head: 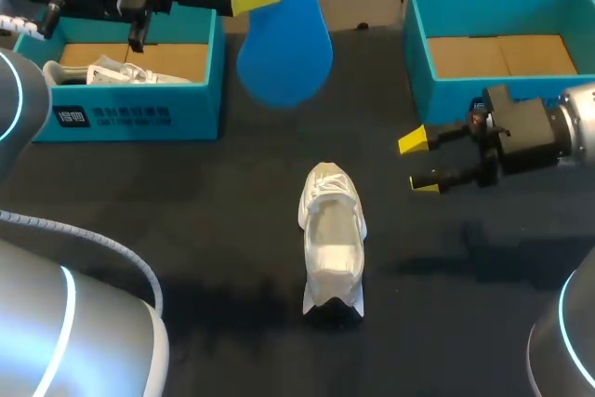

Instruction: Take the shoe out of the shoebox, open the shoe tongue, remove and reinsert the insole, then place the shoe into the shoebox

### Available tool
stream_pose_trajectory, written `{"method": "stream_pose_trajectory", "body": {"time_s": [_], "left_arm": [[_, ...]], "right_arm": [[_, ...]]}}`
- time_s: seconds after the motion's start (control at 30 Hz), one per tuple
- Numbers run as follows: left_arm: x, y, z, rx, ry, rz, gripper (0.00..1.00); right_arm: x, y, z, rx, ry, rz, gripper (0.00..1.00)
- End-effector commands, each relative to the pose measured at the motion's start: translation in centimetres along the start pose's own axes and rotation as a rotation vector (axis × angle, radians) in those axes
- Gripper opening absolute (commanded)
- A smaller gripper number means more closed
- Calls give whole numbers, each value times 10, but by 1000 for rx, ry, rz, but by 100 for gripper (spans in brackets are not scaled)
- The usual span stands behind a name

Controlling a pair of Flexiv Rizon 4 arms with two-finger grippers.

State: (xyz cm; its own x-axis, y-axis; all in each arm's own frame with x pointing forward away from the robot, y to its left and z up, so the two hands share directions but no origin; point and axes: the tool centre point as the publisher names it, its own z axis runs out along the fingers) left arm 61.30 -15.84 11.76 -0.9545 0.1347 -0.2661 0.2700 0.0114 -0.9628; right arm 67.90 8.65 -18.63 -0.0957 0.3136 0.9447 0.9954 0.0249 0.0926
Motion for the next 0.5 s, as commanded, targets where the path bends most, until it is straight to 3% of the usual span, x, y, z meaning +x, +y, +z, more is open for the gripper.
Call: {"method": "stream_pose_trajectory", "body": {"time_s": [0.03,0.5], "left_arm": [[-2,15,-4,18,1,64,0],[-13,47,-10,66,-9,429,0]], "right_arm": [[0,0,1,-1,-1,1,100],[0,0,1,-1,-1,1,100]]}}
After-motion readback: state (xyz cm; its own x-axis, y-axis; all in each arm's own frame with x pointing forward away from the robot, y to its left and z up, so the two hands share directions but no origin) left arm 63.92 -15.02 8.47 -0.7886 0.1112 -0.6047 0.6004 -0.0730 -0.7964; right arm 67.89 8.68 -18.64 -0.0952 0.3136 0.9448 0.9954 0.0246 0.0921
